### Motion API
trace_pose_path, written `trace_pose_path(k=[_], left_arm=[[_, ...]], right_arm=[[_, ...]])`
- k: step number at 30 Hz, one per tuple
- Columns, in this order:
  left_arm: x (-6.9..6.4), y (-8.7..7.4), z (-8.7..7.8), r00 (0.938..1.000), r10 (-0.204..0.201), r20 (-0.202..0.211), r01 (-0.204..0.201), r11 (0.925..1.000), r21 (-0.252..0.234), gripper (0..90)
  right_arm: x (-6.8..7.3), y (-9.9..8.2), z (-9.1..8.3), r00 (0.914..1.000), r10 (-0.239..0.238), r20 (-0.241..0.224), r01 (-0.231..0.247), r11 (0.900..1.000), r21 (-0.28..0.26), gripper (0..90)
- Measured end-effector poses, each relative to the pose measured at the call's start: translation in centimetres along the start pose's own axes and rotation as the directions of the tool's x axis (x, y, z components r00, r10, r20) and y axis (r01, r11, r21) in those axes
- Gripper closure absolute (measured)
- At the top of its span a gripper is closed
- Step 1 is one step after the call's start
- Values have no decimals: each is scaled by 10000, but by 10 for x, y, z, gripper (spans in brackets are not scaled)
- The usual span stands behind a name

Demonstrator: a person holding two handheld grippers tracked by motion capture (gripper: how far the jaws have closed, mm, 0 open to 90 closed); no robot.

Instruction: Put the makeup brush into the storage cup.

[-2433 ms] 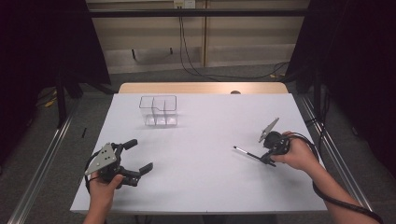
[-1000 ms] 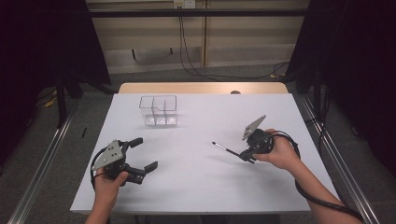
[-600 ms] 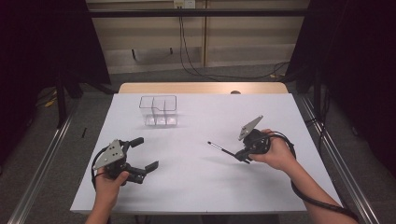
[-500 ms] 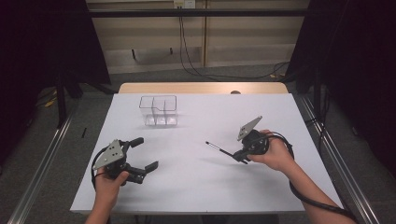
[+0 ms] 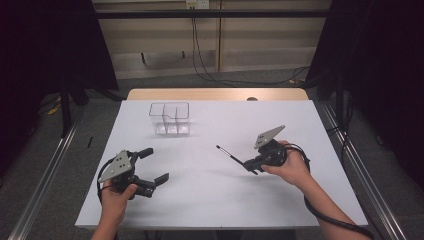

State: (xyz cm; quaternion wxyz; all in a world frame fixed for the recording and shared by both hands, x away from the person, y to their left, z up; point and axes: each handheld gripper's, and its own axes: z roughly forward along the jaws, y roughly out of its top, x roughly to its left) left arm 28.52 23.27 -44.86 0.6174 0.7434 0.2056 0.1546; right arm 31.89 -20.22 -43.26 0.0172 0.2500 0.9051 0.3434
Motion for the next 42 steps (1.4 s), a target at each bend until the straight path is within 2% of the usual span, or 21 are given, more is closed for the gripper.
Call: trace_pose_path(k=[6, 9, 15, 19, 28, 30, 36, 42], left_arm=[[0, -1, -2, 10000, -21, -73, 21, 10000, 3, 0], [1, -1, -3, 10000, 3, -90, -3, 10000, 9, 0], [1, -2, -4, 9999, -50, -139, 50, 10000, 17, 0], [1, -2, -4, 9999, -74, -150, 74, 10000, 11, 0], [1, -3, -4, 9998, -181, -101, 181, 9998, -20, 0], [1, -3, -4, 9999, -127, -80, 127, 9999, 13, 0], [1, -3, -4, 9999, -115, -81, 115, 9999, -4, 0], [2, -3, -3, 9999, -86, -97, 86, 10000, 11, 0]], right_arm=[[0, -5, 0, 9998, 188, -4, -187, 9955, -931, 842], [-1, -7, 1, 9994, 344, -58, -349, 9890, -1437, 842], [0, -10, 3, 9988, 465, -131, -481, 9791, -1977, 843], [-1, -13, 3, 9984, 560, -100, -568, 9682, -2436, 842], [2, -18, 1, 9979, 645, -36, -618, 9358, -3470, 842], [2, -19, 0, 9980, 635, -21, -597, 9254, -3742, 842], [3, -20, -3, 9975, 673, 222, -496, 8862, -4606, 842], [4, -22, -3, 9971, 729, 230, -511, 8601, -5075, 842]])
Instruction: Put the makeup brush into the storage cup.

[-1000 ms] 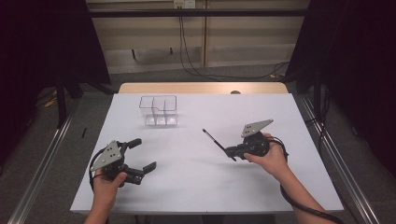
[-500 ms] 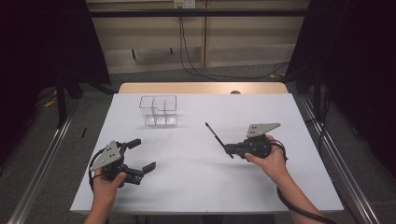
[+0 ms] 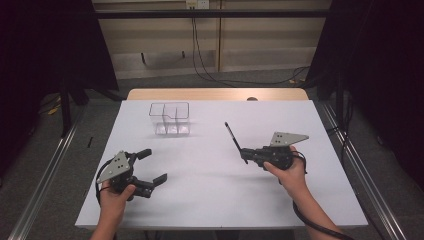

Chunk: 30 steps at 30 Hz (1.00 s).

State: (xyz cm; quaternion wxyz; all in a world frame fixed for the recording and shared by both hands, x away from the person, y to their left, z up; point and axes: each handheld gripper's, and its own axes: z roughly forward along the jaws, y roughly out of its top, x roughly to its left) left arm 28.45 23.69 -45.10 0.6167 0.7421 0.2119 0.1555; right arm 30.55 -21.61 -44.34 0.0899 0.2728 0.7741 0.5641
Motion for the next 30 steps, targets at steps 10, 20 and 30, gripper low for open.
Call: trace_pose_path(k=[10, 20, 30], left_arm=[[0, -1, 1, 10000, -67, 47, 66, 10000, 19, 0], [0, 0, 1, 10000, -23, 60, 23, 10000, 28, 0], [0, -1, 2, 9999, -94, 90, 94, 9999, 39, 0]], right_arm=[[1, -3, 0, 10000, -13, 58, 16, 9983, -587, 842], [3, -4, 2, 9999, 125, -116, -140, 9905, -1369, 842], [7, -5, 10, 9996, 2, -276, -41, 9902, -1399, 842]])
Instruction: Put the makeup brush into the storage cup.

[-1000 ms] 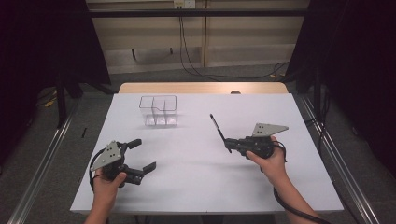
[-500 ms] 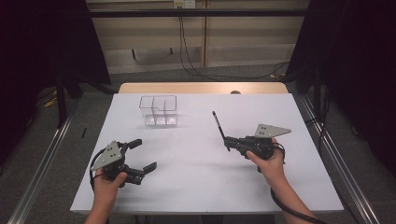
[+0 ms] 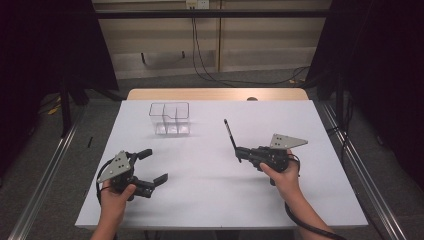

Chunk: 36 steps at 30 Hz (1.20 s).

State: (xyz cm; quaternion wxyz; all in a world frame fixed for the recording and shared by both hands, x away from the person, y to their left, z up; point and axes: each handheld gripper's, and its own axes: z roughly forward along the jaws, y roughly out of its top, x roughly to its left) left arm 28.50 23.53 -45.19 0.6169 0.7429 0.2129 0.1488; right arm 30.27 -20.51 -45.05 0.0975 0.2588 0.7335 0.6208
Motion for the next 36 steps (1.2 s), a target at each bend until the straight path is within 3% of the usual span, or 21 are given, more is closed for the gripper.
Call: trace_pose_path(k=[24, 36], left_arm=[[-4, 2, 5, 9997, 21, 233, -21, 10000, -26, 0], [-6, 4, 13, 9996, 32, 284, -30, 10000, -76, 0]], right_arm=[[9, -1, 23, 9979, -124, -631, 117, 9999, -113, 842], [12, -1, 26, 9964, -166, -832, 146, 9996, -236, 842]])
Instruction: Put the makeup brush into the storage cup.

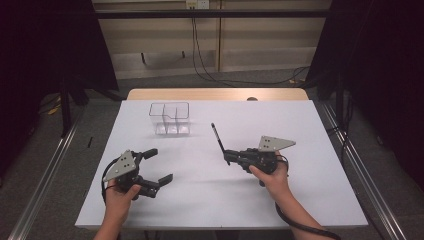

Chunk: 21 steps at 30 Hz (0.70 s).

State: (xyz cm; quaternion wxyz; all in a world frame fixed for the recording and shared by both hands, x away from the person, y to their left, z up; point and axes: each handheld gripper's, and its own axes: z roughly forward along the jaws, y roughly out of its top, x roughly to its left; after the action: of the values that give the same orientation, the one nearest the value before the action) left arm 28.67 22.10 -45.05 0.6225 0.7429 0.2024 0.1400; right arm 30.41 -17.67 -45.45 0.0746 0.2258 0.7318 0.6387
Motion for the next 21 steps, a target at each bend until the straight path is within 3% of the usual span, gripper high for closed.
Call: trace_pose_path(k=[21], left_arm=[[-5, 13, 27, 9992, -227, 333, 237, 9993, -301, 0]], right_arm=[[2, 1, 0, 9999, -54, -115, 53, 10000, -22, 842]])
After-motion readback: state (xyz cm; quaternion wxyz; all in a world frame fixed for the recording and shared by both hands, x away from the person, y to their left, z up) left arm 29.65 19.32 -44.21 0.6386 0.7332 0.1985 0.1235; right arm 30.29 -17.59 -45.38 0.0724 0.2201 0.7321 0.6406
